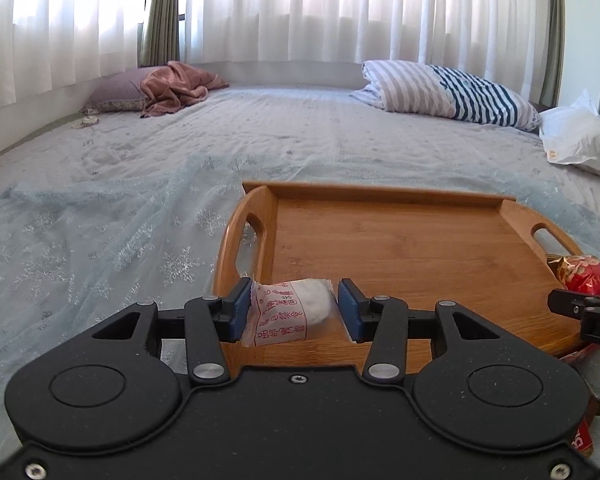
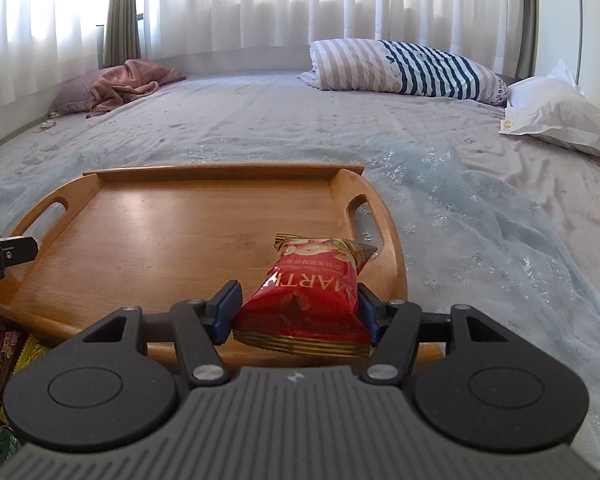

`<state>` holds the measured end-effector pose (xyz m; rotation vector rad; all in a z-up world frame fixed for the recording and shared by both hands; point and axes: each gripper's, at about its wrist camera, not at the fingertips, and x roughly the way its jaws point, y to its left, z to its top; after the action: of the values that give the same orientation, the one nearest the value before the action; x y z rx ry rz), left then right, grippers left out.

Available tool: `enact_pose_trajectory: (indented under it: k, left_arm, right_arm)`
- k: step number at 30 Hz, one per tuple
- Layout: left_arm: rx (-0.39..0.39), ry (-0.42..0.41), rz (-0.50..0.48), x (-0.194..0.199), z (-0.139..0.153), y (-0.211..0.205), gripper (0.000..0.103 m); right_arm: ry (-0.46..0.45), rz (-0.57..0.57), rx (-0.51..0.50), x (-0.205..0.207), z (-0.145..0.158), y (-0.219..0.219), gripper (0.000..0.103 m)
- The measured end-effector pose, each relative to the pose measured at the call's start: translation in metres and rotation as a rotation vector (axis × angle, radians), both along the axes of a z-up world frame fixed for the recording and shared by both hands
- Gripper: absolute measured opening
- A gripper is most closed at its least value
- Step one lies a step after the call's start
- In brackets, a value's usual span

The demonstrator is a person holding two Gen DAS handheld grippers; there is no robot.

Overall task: Organize snacks
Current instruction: 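Lower the white pastry onto the tray with the left tool while the right tool releases the red bag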

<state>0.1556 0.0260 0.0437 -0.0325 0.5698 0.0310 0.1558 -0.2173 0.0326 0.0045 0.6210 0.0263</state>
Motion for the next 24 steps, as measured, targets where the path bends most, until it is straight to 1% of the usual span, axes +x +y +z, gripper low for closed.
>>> enact_pose_trajectory:
  k: [5, 10, 14, 21, 24]
  left_arm:
    - [0.001, 0.03, -0.004, 0.013, -0.009, -0.001, 0.045]
    - [0.002, 0.054, -0.01, 0.021, -0.015, 0.0, 0.045]
    - [0.022, 0.057, -0.02, 0.022, -0.018, -0.004, 0.045]
    - [0.03, 0.056, -0.036, 0.02, -0.018, -0.005, 0.045]
    - [0.043, 0.055, -0.042, 0.018, -0.017, -0.007, 0.045]
  right_arm:
    - [0.026, 0.031, -0.008, 0.013, -0.008, 0.002, 0.063]
    - [0.051, 0.058, 0.02, 0.018, -0.01, -0.001, 0.064]
    - [0.049, 0.067, -0.014, 0.019, -0.009, -0.001, 0.065]
    - [0.037, 0.063, -0.048, 0.016, -0.004, -0.002, 0.068]
    - [0.037, 0.052, -0.065, 0.015, -0.004, -0.002, 0.071]
